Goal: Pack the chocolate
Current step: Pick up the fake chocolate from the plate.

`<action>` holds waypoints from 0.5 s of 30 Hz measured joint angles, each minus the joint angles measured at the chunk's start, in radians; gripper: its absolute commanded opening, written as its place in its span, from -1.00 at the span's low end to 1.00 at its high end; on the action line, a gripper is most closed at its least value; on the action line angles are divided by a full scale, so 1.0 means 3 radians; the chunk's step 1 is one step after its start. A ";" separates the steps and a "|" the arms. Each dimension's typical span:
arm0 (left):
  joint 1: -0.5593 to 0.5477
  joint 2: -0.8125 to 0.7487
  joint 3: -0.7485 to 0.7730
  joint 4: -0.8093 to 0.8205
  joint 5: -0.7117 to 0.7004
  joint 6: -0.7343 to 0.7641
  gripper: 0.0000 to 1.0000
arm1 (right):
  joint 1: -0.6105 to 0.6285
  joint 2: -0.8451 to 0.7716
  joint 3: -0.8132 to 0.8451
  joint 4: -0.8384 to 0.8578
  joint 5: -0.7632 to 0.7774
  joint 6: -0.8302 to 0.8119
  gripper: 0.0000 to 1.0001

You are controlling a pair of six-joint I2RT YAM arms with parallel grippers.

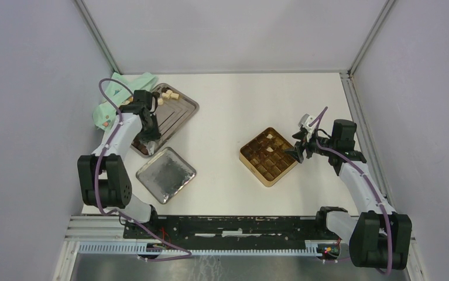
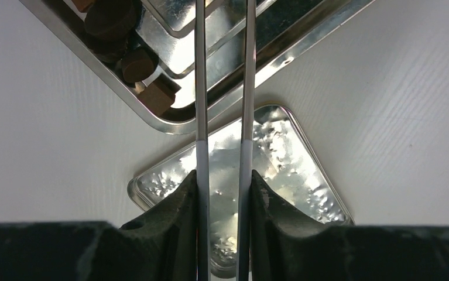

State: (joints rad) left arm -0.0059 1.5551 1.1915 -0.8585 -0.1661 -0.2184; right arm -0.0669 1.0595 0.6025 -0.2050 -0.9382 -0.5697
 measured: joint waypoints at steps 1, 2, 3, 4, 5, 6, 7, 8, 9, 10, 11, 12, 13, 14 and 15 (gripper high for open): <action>0.0000 -0.0033 -0.0006 0.0001 0.0055 0.0000 -0.96 | 0.0000 0.0000 0.0000 0.0000 -0.0001 -0.0001 0.48; 0.0000 -0.0070 -0.0014 0.0001 0.0100 0.0000 -0.96 | 0.0000 0.0000 0.0000 0.0000 0.0000 -0.0001 0.48; 0.0000 -0.0125 -0.0032 0.0006 0.0165 -0.0001 -0.96 | 0.0000 0.0000 0.0000 0.0000 0.0000 -0.0001 0.49; 0.0000 -0.0182 -0.0055 0.0014 0.0242 -0.0003 -0.96 | 0.0000 0.0000 0.0000 0.0000 0.0000 -0.0001 0.49; 0.0000 -0.0254 -0.0092 0.0032 0.0332 -0.0004 -0.96 | 0.0000 0.0000 0.0000 0.0000 0.0001 -0.0001 0.49; 0.0000 -0.0320 -0.0132 0.0053 0.0416 -0.0004 -0.96 | 0.0000 0.0000 0.0000 0.0000 0.0001 -0.0001 0.49; -0.0003 -0.0401 -0.0186 0.0083 0.0526 -0.0006 -0.96 | 0.0000 0.0000 0.0000 -0.0001 0.0001 -0.0003 0.49; -0.0014 -0.0470 -0.0235 0.0103 0.0613 -0.0019 -0.96 | 0.0000 0.0000 0.0000 -0.0001 0.0001 -0.0004 0.48; -0.0031 -0.0534 -0.0284 0.0126 0.0687 -0.0047 -0.96 | 0.0000 0.0000 0.0000 -0.0003 0.0001 -0.0006 0.48; -0.0060 -0.0599 -0.0332 0.0146 0.0758 -0.0075 -0.97 | 0.0000 0.0001 0.0000 -0.0003 0.0003 -0.0011 0.48; -0.0099 -0.0661 -0.0375 0.0167 0.0824 -0.0099 -0.96 | 0.0000 0.0001 0.0000 -0.0005 0.0004 -0.0015 0.49; -0.0160 -0.0726 -0.0420 0.0191 0.0881 -0.0117 -0.96 | -0.0001 0.0003 0.0000 -0.0008 0.0004 -0.0019 0.48; -0.0216 -0.0786 -0.0454 0.0209 0.0930 -0.0134 -0.96 | -0.0001 0.0004 0.0000 -0.0013 0.0006 -0.0031 0.49; -0.0304 -0.0865 -0.0501 0.0238 0.0975 -0.0172 -0.96 | -0.0001 0.0008 0.0000 -0.0017 0.0010 -0.0041 0.49; -0.0395 -0.0946 -0.0543 0.0264 0.1030 -0.0207 -0.96 | -0.0001 0.0013 0.0000 -0.0022 0.0013 -0.0051 0.49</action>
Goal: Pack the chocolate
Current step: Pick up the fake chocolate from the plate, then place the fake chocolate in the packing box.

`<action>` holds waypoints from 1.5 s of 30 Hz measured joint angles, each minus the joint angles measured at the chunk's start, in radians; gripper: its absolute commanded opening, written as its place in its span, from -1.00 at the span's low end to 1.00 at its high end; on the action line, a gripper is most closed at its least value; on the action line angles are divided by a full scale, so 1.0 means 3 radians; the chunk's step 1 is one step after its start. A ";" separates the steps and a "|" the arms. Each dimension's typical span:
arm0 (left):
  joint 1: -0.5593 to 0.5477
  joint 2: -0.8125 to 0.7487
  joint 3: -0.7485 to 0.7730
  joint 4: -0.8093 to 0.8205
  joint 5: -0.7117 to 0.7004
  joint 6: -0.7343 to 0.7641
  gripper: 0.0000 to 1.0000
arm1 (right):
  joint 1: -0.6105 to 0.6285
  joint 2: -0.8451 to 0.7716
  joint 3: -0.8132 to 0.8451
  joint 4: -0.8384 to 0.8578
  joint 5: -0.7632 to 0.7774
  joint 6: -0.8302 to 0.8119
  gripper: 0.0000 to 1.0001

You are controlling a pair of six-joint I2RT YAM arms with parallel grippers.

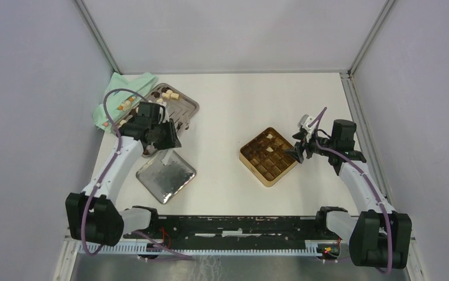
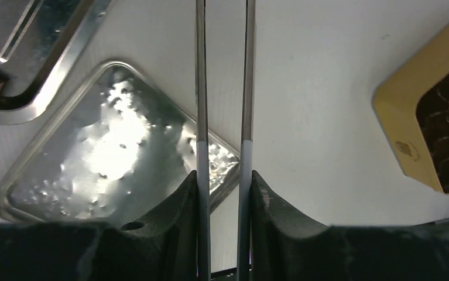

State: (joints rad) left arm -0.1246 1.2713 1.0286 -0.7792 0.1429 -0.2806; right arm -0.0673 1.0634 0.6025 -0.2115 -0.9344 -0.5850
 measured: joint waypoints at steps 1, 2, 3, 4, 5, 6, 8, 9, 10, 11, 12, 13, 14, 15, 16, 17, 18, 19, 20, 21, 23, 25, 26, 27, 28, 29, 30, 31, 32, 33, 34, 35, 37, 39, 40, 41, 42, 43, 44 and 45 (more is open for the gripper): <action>-0.0070 -0.0074 -0.0033 0.0023 0.0046 -0.0034 -0.96 | 0.0000 0.0005 0.0000 -0.0005 0.0001 -0.0019 0.48; -0.0156 -0.0170 -0.0083 0.0067 0.0106 -0.0071 -0.96 | 0.0000 0.0010 0.0000 -0.0008 0.0003 -0.0033 0.48; -0.0233 -0.0264 -0.0137 0.0114 0.0169 -0.0099 -0.96 | -0.0001 0.0017 0.0000 -0.0022 0.0001 -0.0058 0.48; -0.0312 -0.0373 -0.0202 0.0164 0.0240 -0.0136 -0.96 | -0.0004 0.0023 0.0000 -0.0043 0.0001 -0.0083 0.48; -0.0384 -0.0483 -0.0264 0.0207 0.0317 -0.0164 -0.96 | -0.0013 0.0028 0.0000 -0.0065 0.0001 -0.0113 0.49; -0.0451 -0.0584 -0.0326 0.0262 0.0376 -0.0201 -0.96 | -0.0034 0.0034 0.0003 -0.0106 0.0001 -0.0155 0.49; -0.0608 -0.0786 -0.0465 0.0389 0.0504 -0.0254 -0.96 | -0.0084 0.0034 0.0004 -0.0155 0.0003 -0.0216 0.49; -0.0698 -0.0888 -0.0540 0.0454 0.0549 -0.0299 -0.96 | -0.0113 0.0032 0.0004 -0.0173 0.0001 -0.0244 0.49; -0.0810 -0.0997 -0.0622 0.0521 0.0609 -0.0341 -0.96 | -0.0154 0.0027 0.0004 -0.0191 0.0000 -0.0271 0.49; -0.0924 -0.1104 -0.0698 0.0576 0.0669 -0.0388 -0.96 | -0.0187 0.0019 0.0004 -0.0200 -0.0001 -0.0291 0.49; -0.1016 -0.1188 -0.0762 0.0623 0.0704 -0.0417 -0.96 | -0.0235 0.0008 0.0004 -0.0201 -0.0005 -0.0310 0.49; -0.1127 -0.1286 -0.0841 0.0696 0.0750 -0.0470 -0.96 | -0.0295 -0.0008 0.0004 -0.0201 -0.0015 -0.0318 0.49; -0.1246 -0.1395 -0.0924 0.0767 0.0793 -0.0519 -0.96 | -0.0340 -0.0017 0.0004 -0.0200 -0.0019 -0.0326 0.49; -0.1353 -0.1498 -0.1003 0.0825 0.0843 -0.0576 -0.97 | -0.0390 -0.0023 0.0004 -0.0201 -0.0028 -0.0328 0.49; -0.1453 -0.1601 -0.1080 0.0891 0.0875 -0.0638 -0.96 | -0.0431 -0.0024 0.0004 -0.0200 -0.0032 -0.0331 0.49; -0.1536 -0.1690 -0.1146 0.0949 0.0900 -0.0702 -0.96 | -0.0456 -0.0023 0.0004 -0.0201 -0.0033 -0.0332 0.49; -0.1603 -0.1757 -0.1195 0.0996 0.0914 -0.0752 -0.96 | -0.0486 -0.0023 0.0004 -0.0200 -0.0038 -0.0331 0.49; -0.1700 -0.1837 -0.1254 0.1062 0.0918 -0.0815 -0.96 | -0.0506 -0.0023 0.0004 -0.0200 -0.0043 -0.0331 0.49; -0.1761 -0.1884 -0.1284 0.1099 0.0918 -0.0849 -0.96 | -0.0518 -0.0022 0.0004 -0.0200 -0.0047 -0.0331 0.49; -0.1849 -0.1932 -0.1321 0.1164 0.0914 -0.0904 -0.96 | -0.0525 -0.0018 0.0004 -0.0200 -0.0053 -0.0331 0.49; -0.2013 -0.1971 -0.1376 0.1273 0.0885 -0.0991 -0.97 | -0.0525 -0.0005 0.0004 -0.0198 -0.0056 -0.0331 0.49; -0.2210 -0.1958 -0.1411 0.1368 0.0815 -0.1058 -0.96 | -0.0526 0.0001 0.0004 -0.0200 -0.0056 -0.0331 0.49; -0.2319 -0.1937 -0.1418 0.1401 0.0753 -0.1082 -0.96 | -0.0528 0.0001 0.0004 -0.0200 -0.0057 -0.0331 0.49; -0.2435 -0.1904 -0.1418 0.1431 0.0692 -0.1097 -0.97 | -0.0528 0.0001 0.0004 -0.0200 -0.0064 -0.0331 0.49; -0.2558 -0.1858 -0.1418 0.1469 0.0619 -0.1110 -0.97 | -0.0528 0.0001 0.0004 -0.0200 -0.0065 -0.0331 0.49; -0.2672 -0.1808 -0.1417 0.1497 0.0546 -0.1110 -0.96 | -0.0528 0.0001 0.0004 -0.0200 -0.0065 -0.0329 0.49; -0.2767 -0.1756 -0.1415 0.1516 0.0477 -0.1110 -0.97 | -0.0528 0.0001 0.0004 -0.0197 -0.0066 -0.0328 0.49; -0.2852 -0.1696 -0.1411 0.1536 0.0404 -0.1109 -0.96 | -0.0528 0.0001 0.0004 -0.0197 -0.0066 -0.0326 0.49; -0.2914 -0.1638 -0.1405 0.1554 0.0360 -0.1109 -0.96 | -0.0528 0.0001 0.0004 -0.0196 -0.0066 -0.0324 0.49; -0.2996 -0.1537 -0.1385 0.1577 0.0299 -0.1109 -0.97 | -0.0528 0.0001 0.0004 -0.0192 -0.0065 -0.0322 0.49; -0.3049 -0.1460 -0.1367 0.1596 0.0244 -0.1108 -0.96 | -0.0528 0.0001 0.0004 -0.0187 -0.0065 -0.0317 0.49; -0.3110 -0.1362 -0.1338 0.1607 0.0188 -0.1106 -0.96 | -0.0528 0.0001 0.0004 -0.0181 -0.0064 -0.0312 0.49; -0.3206 -0.1202 -0.1279 0.1629 0.0089 -0.1106 -0.96 | -0.0528 0.0001 0.0004 -0.0170 -0.0064 -0.0308 0.49; -0.3300 -0.1045 -0.1200 0.1640 -0.0019 -0.1102 -0.96 | -0.0528 0.0001 0.0004 -0.0163 -0.0064 -0.0299 0.49; -0.3340 -0.0982 -0.1162 0.1644 -0.0053 -0.1101 -0.97 | -0.0528 0.0001 0.0004 -0.0156 -0.0064 -0.0296 0.49; -0.3372 -0.0938 -0.1130 0.1642 -0.0097 -0.1097 -0.96 | -0.0528 0.0001 0.0004 -0.0149 -0.0064 -0.0292 0.49; -0.3405 -0.0891 -0.1090 0.1639 -0.0135 -0.1081 -0.96 | -0.0528 0.0001 0.0004 -0.0145 -0.0064 -0.0285 0.49; -0.3431 -0.0849 -0.1049 0.1633 -0.0170 -0.1067 -0.96 | -0.0528 0.0001 0.0004 -0.0145 -0.0064 -0.0281 0.49; -0.3449 -0.0818 -0.1012 0.1629 -0.0211 -0.1054 -0.96 | -0.0528 0.0001 0.0004 -0.0141 -0.0064 -0.0276 0.49; -0.3460 -0.0793 -0.0980 0.1626 -0.0239 -0.1044 -0.96 | -0.0528 0.0001 0.0004 -0.0137 -0.0064 -0.0273 0.49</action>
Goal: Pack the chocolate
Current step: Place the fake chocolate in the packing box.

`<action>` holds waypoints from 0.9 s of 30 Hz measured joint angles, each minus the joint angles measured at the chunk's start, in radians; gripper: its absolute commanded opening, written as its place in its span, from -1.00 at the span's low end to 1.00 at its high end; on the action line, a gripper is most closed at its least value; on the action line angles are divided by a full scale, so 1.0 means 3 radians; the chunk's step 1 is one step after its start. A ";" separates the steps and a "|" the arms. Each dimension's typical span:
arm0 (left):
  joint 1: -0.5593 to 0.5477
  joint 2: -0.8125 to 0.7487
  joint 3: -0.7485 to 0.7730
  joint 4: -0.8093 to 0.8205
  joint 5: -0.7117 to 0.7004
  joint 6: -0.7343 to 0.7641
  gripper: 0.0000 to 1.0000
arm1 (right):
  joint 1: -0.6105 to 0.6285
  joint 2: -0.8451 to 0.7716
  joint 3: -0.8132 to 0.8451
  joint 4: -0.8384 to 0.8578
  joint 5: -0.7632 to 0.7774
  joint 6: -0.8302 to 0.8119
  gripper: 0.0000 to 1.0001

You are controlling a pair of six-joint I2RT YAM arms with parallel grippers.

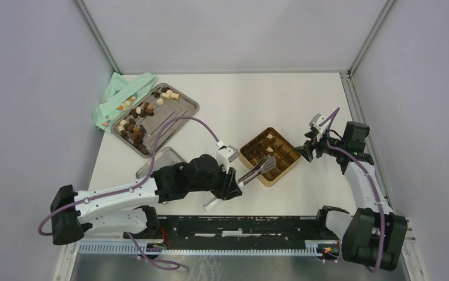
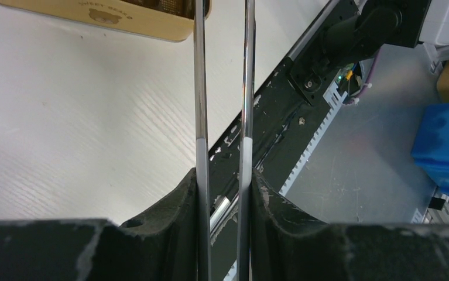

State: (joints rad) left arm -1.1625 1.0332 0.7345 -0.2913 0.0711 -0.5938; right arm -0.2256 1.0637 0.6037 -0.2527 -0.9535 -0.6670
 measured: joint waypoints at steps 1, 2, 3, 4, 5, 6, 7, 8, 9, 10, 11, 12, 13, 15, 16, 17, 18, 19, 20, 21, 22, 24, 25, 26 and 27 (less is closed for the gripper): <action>-0.0005 0.0020 0.0029 -0.0013 -0.0032 0.0008 -0.96 | 0.0000 0.0000 0.0000 0.0003 0.0000 0.0001 0.49; -0.0008 0.0033 0.0051 -0.0022 -0.0056 0.0010 -0.96 | 0.0000 0.0000 0.0000 0.0004 0.0000 0.0003 0.49; -0.0010 0.0052 0.0083 -0.0047 -0.0076 0.0011 -0.96 | 0.0000 0.0000 0.0000 0.0006 0.0000 0.0005 0.49; -0.0011 0.0071 0.0106 -0.0058 -0.0095 0.0011 -0.96 | 0.0000 0.0000 0.0000 0.0009 0.0000 0.0014 0.49; -0.0017 0.0100 0.0136 -0.0071 -0.0117 0.0013 -0.96 | 0.0000 0.0000 0.0000 0.0011 0.0000 0.0020 0.49; -0.0022 0.0131 0.0165 -0.0081 -0.0144 0.0014 -0.96 | 0.0000 0.0000 0.0000 0.0011 0.0000 0.0025 0.49; -0.0027 0.0159 0.0189 -0.0095 -0.0160 0.0014 -0.97 | 0.0000 0.0000 0.0000 0.0011 0.0000 0.0027 0.49; -0.0034 0.0189 0.0215 -0.0114 -0.0188 0.0014 -0.96 | 0.0000 0.0000 0.0000 0.0011 0.0000 0.0028 0.49; -0.0042 0.0220 0.0242 -0.0146 -0.0220 0.0014 -0.96 | 0.0000 0.0000 0.0000 0.0011 0.0000 0.0028 0.49; -0.0048 0.0252 0.0266 -0.0175 -0.0242 0.0015 -0.96 | 0.0000 0.0000 0.0000 0.0011 0.0000 0.0031 0.49; -0.0055 0.0281 0.0291 -0.0209 -0.0259 0.0015 -0.96 | -0.0001 0.0000 0.0000 0.0011 0.0000 0.0036 0.49; -0.0058 0.0315 0.0322 -0.0247 -0.0281 0.0020 -0.96 | -0.0001 0.0000 0.0000 0.0011 0.0000 0.0038 0.49; -0.0061 0.0357 0.0355 -0.0276 -0.0303 0.0038 -0.96 | -0.0004 0.0000 0.0000 0.0011 0.0000 0.0039 0.49; -0.0061 0.0454 0.0432 -0.0337 -0.0342 0.0057 -0.96 | -0.0006 0.0000 0.0000 0.0011 0.0000 0.0041 0.49; -0.0061 0.0509 0.0470 -0.0362 -0.0374 0.0066 -0.96 | -0.0006 -0.0001 0.0000 0.0011 0.0000 0.0042 0.49; -0.0061 0.0559 0.0505 -0.0392 -0.0408 0.0071 -0.96 | -0.0006 -0.0001 0.0000 0.0011 0.0000 0.0042 0.49; -0.0064 0.0613 0.0534 -0.0423 -0.0437 0.0079 -0.96 | -0.0006 -0.0001 0.0000 0.0011 0.0000 0.0045 0.49; -0.0064 0.0666 0.0553 -0.0445 -0.0472 0.0089 -0.97 | -0.0006 -0.0001 0.0000 0.0011 0.0000 0.0048 0.49; -0.0065 0.0711 0.0566 -0.0464 -0.0495 0.0092 -0.96 | -0.0006 -0.0001 0.0000 0.0011 0.0000 0.0050 0.49; -0.0066 0.0752 0.0573 -0.0483 -0.0507 0.0095 -0.95 | -0.0006 -0.0001 0.0000 0.0011 0.0000 0.0050 0.49; -0.0066 0.0785 0.0579 -0.0506 -0.0520 0.0106 -0.94 | -0.0006 -0.0001 0.0000 0.0011 0.0000 0.0050 0.49; -0.0069 0.0837 0.0589 -0.0544 -0.0535 0.0113 -0.91 | -0.0006 -0.0001 0.0000 0.0011 0.0000 0.0051 0.49; -0.0070 0.0855 0.0595 -0.0561 -0.0547 0.0114 -0.89 | -0.0006 -0.0001 0.0000 0.0011 0.0000 0.0051 0.49; -0.0072 0.0876 0.0610 -0.0586 -0.0558 0.0114 -0.86 | -0.0006 -0.0001 0.0000 0.0011 0.0000 0.0051 0.49; -0.0074 0.0893 0.0623 -0.0595 -0.0558 0.0116 -0.84 | -0.0006 -0.0001 0.0000 0.0011 0.0000 0.0051 0.49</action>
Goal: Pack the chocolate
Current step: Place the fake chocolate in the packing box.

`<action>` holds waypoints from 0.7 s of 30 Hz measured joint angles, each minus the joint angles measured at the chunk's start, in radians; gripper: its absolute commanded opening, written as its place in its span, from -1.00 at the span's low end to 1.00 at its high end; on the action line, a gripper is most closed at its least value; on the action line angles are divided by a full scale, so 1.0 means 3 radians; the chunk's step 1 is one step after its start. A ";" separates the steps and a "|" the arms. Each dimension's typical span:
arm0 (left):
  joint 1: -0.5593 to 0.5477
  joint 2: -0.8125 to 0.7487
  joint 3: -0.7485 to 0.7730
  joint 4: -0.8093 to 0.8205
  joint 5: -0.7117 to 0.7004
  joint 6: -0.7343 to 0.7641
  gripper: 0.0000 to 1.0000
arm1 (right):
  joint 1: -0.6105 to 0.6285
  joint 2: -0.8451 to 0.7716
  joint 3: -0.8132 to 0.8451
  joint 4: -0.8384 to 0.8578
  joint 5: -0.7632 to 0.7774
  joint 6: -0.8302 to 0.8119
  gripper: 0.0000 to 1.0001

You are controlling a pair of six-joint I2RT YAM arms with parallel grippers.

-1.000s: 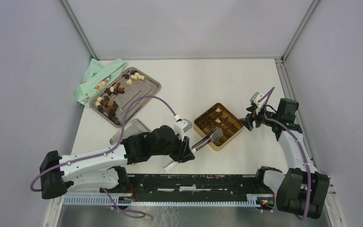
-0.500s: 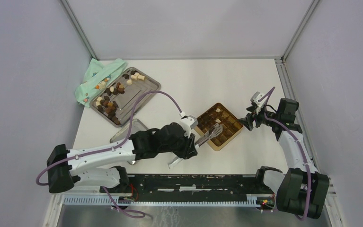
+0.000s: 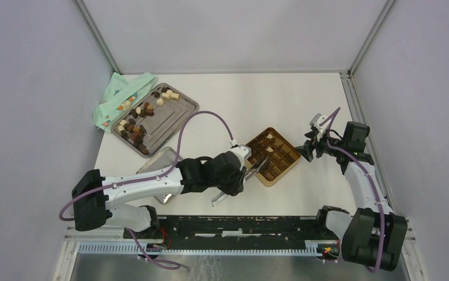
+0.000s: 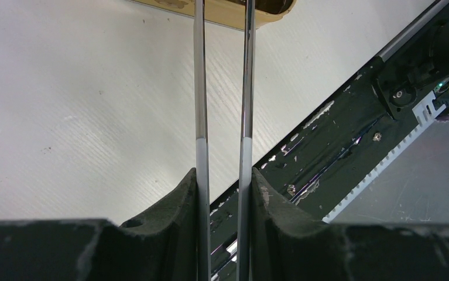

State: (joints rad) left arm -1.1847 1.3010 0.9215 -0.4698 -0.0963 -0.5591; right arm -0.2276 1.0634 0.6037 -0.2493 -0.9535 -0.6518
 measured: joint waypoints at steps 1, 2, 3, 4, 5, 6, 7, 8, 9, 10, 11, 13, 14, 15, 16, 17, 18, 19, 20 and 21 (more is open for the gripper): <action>-0.0001 0.0014 0.0011 -0.0003 -0.0001 0.0000 -0.81 | 0.0000 0.0000 0.0000 0.0000 0.0000 0.0000 0.49; -0.0001 0.0025 0.0020 -0.0003 -0.0003 0.0001 -0.78 | 0.0000 0.0000 0.0000 0.0000 0.0000 0.0000 0.49; -0.0003 0.0038 0.0034 -0.0003 -0.0006 0.0005 -0.76 | 0.0000 0.0000 0.0000 0.0000 0.0000 0.0000 0.49; -0.0003 0.0048 0.0045 -0.0003 -0.0011 0.0009 -0.72 | 0.0000 0.0000 0.0000 0.0000 0.0000 0.0000 0.49; -0.0003 0.0057 0.0055 -0.0001 -0.0019 0.0022 -0.66 | 0.0000 0.0000 0.0000 0.0000 0.0000 0.0000 0.49; -0.0003 0.0062 0.0058 -0.0003 -0.0024 0.0028 -0.61 | 0.0000 0.0000 0.0000 0.0000 0.0000 0.0000 0.49; -0.0003 0.0069 0.0062 -0.0001 -0.0025 0.0037 -0.56 | 0.0000 0.0000 0.0000 0.0000 0.0000 0.0000 0.49; -0.0003 0.0075 0.0066 -0.0005 -0.0027 0.0047 -0.52 | 0.0000 0.0000 0.0000 0.0000 0.0000 0.0000 0.49; -0.0003 0.0081 0.0069 -0.0008 -0.0032 0.0053 -0.48 | 0.0000 0.0000 0.0000 0.0000 0.0000 0.0000 0.49; -0.0003 0.0089 0.0072 -0.0015 -0.0037 0.0061 -0.44 | 0.0000 0.0000 0.0000 0.0000 0.0000 0.0000 0.49; -0.0003 0.0094 0.0072 -0.0019 -0.0043 0.0071 -0.41 | 0.0000 0.0000 0.0000 0.0000 0.0000 0.0000 0.49; -0.0003 0.0106 0.0072 -0.0032 -0.0065 0.0075 -0.34 | 0.0000 0.0000 0.0000 0.0000 0.0000 0.0000 0.49; -0.0003 0.0108 0.0074 -0.0033 -0.0080 0.0076 -0.31 | 0.0000 0.0000 0.0000 0.0000 0.0000 0.0000 0.49; -0.0003 0.0109 0.0074 -0.0038 -0.0090 0.0079 -0.28 | 0.0000 0.0000 0.0000 0.0000 0.0000 0.0000 0.49; -0.0003 0.0112 0.0074 -0.0039 -0.0099 0.0085 -0.23 | 0.0000 0.0000 0.0000 0.0000 0.0000 0.0000 0.49; -0.0003 0.0114 0.0074 -0.0039 -0.0107 0.0090 -0.19 | 0.0000 0.0000 0.0000 0.0000 0.0000 0.0000 0.49; -0.0003 0.0121 0.0076 -0.0041 -0.0111 0.0099 -0.16 | 0.0000 0.0000 0.0000 0.0000 0.0000 0.0000 0.49; -0.0003 0.0134 0.0084 -0.0043 -0.0112 0.0103 -0.14 | 0.0000 0.0000 0.0000 0.0000 0.0000 0.0000 0.49; -0.0003 0.0151 0.0095 -0.0046 -0.0113 0.0113 -0.13 | 0.0000 0.0000 0.0000 0.0000 0.0000 0.0000 0.49; -0.0004 0.0163 0.0104 -0.0045 -0.0113 0.0123 -0.13 | 0.0000 0.0000 0.0000 -0.0001 0.0000 0.0000 0.49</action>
State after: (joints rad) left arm -1.1858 1.3499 0.9527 -0.4831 -0.1303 -0.5220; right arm -0.2276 1.0634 0.6037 -0.2497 -0.9535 -0.6518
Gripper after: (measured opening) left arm 0.424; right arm 0.745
